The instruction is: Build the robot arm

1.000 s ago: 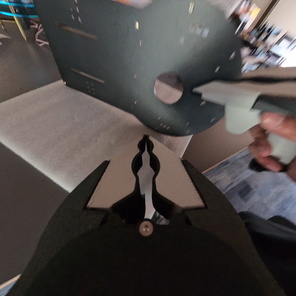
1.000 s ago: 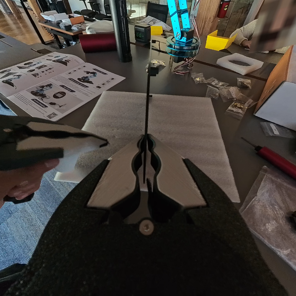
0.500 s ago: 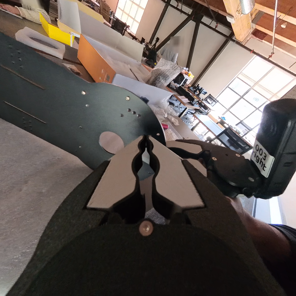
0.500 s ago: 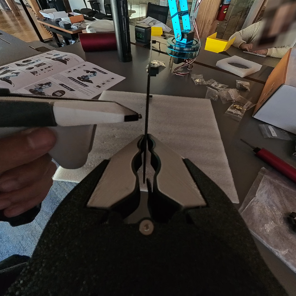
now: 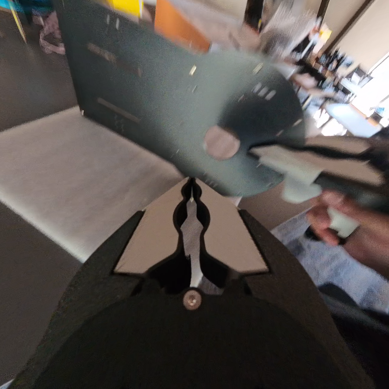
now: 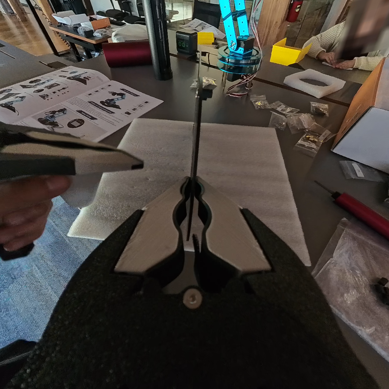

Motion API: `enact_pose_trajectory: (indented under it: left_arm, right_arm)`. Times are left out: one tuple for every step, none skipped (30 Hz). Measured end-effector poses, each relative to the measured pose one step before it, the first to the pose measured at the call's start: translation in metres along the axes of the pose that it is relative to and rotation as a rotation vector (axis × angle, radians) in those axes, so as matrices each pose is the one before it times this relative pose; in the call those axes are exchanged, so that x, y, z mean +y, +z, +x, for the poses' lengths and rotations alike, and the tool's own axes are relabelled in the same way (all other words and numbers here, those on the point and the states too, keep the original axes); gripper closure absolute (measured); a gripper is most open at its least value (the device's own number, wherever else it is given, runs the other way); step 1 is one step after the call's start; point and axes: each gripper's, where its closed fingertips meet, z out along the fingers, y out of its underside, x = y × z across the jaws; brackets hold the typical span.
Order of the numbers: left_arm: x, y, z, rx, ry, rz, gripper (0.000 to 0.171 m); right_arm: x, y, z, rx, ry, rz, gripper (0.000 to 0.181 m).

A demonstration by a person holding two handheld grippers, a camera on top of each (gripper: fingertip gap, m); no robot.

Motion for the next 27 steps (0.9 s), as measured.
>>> enact_pose_trajectory:
  left_arm:
    - [0.0121,-0.00112,-0.01314,-0.0066,0.0117,-0.05359,0.171]
    - [0.01048,-0.00112,-0.01266,-0.016,0.0176,-0.03857,0.171]
    - [0.01229,-0.0002,-0.00931,-0.0043,0.0278,-0.05273,0.171]
    - [0.01355,0.00015,-0.0095,-0.0158,0.0329,-0.0653,0.171]
    - [0.01026,-0.00003,-0.00912,-0.0273,0.0311,-0.04317,0.161]
    - [0.00634,-0.00018,-0.00321,-0.003,0.0226,-0.02227,0.145]
    - [0.00248,-0.00094,0.00062,0.0078,0.0106,-0.00554,0.144]
    - [-0.00089,-0.00161,0.0002,-0.0062,0.005,0.0117,0.145]
    - [-0.0018,-0.00093,-0.00013,-0.0169,0.0026,0.00991,0.145]
    - [-0.00215,0.00026,0.00095,-0.0161,-0.0023,0.00384,0.147]
    - [-0.00304,0.00123,0.00302,-0.0092,-0.0086,0.00485,0.149]
    - [-0.00356,0.00232,0.0065,0.0065,-0.0097,0.00659,0.149]
    - [-0.00334,0.00295,0.00632,0.0029,0.0021,0.00659,0.149]
    - [-0.00252,0.0032,0.00232,-0.0185,0.0224,0.00427,0.149]
    - [-0.00198,0.00324,0.0005,-0.0178,0.0394,0.00038,0.15]
    - [-0.00169,0.00327,0.00149,0.0021,0.0452,-0.00459,0.15]
    - [-0.00182,0.00241,0.00336,0.0291,0.0447,-0.0043,0.15]
    - [-0.00181,0.00149,0.00506,0.0504,0.0446,-0.00335,0.149]
    - [-0.00227,0.00047,0.00577,0.062,0.0518,0.00208,0.143]
    - [-0.00206,-0.00064,0.00662,0.0719,0.057,0.00646,0.14]
    - [-0.0009,-0.0012,0.00458,0.0678,0.0504,0.00005,0.14]
    - [0.0002,-0.00143,-0.00112,0.0432,0.0413,-0.00704,0.141]
    - [0.00116,-0.00148,-0.00307,0.039,0.0429,-0.00733,0.144]
    - [0.00385,-0.00115,-0.00276,0.046,0.0471,-0.0175,0.148]
    - [0.00708,-0.00079,-0.00576,0.0287,0.0463,-0.04014,0.152]
    - [0.00668,-0.00077,-0.00543,0.0234,0.0418,-0.03911,0.153]
    - [0.00352,-0.00077,-0.00021,0.0461,0.0372,-0.01724,0.153]
  right_arm:
    - [0.00011,-0.00006,0.00084,0.0004,0.0005,-0.0008,0.181]
    - [0.00019,0.00002,0.00048,0.0004,0.0015,0.0002,0.18]
    - [0.0,-0.00002,0.00008,-0.0012,0.001,0.0001,0.18]
    - [-0.00002,0.00012,-0.00023,-0.0013,-0.0027,-0.0003,0.18]
    - [-0.00006,0.00002,-0.00028,-0.0009,-0.0039,-0.0005,0.18]
    - [0.00003,-0.00007,-0.00033,-0.0003,-0.0011,0.0009,0.18]
    - [0.00003,0.00006,-0.00038,-0.0014,0.0005,0.0024,0.18]
    - [-0.00002,0.00007,-0.00054,-0.0025,0.0002,0.0019,0.18]
    - [-0.00011,0.00013,-0.00054,-0.0016,-0.0017,0.0005,0.181]
    - [-0.00013,0.00011,-0.00034,-0.0004,-0.0038,-0.0002,0.181]
    - [-0.00008,0.00015,-0.00043,-0.0005,-0.0041,0.0001,0.18]
    - [-0.00005,0.0002,-0.00038,-0.0002,0.0001,0.0006,0.18]
    - [-0.00002,0.00013,-0.00001,0.0,0.003,0.0007,0.18]
    - [-0.00012,0.00008,-0.00003,-0.0008,0.0012,-0.0002,0.18]
    - [0.0001,0.00006,0.00011,-0.0011,-0.0013,-0.0011,0.18]
    - [0.00013,-0.00014,0.00051,0.0005,-0.0001,-0.0006,0.18]
    - [0.00006,-0.00004,0.00069,0.0011,0.0029,0.0007,0.18]
    - [0.00007,-0.00005,0.00084,0.0001,0.0047,0.0006,0.18]
    - [0.00005,0.00003,0.00083,-0.0005,0.0045,-0.0005,0.18]
    - [0.00015,-0.00002,0.00062,-0.0002,0.0021,-0.0013,0.18]
    - [0.00012,-0.00003,0.00067,0.0003,-0.0002,-0.001,0.18]
    - [0.00009,-0.00011,0.00048,0.0,0.0007,-0.0004,0.18]
    - [0.00002,0.0,0.00026,-0.0009,0.0018,-0.0002,0.18]
    - [-0.00007,0.0,0.00005,-0.0014,0.0006,-0.0003,0.18]
    - [-0.00006,0.00002,-0.00011,-0.0008,-0.0005,-0.0005,0.18]
    - [-0.00005,0.00006,-0.00018,-0.0005,-0.0018,-0.0007,0.18]
    - [0.00004,-0.00004,-0.0004,-0.0003,-0.0036,-0.0002,0.18]
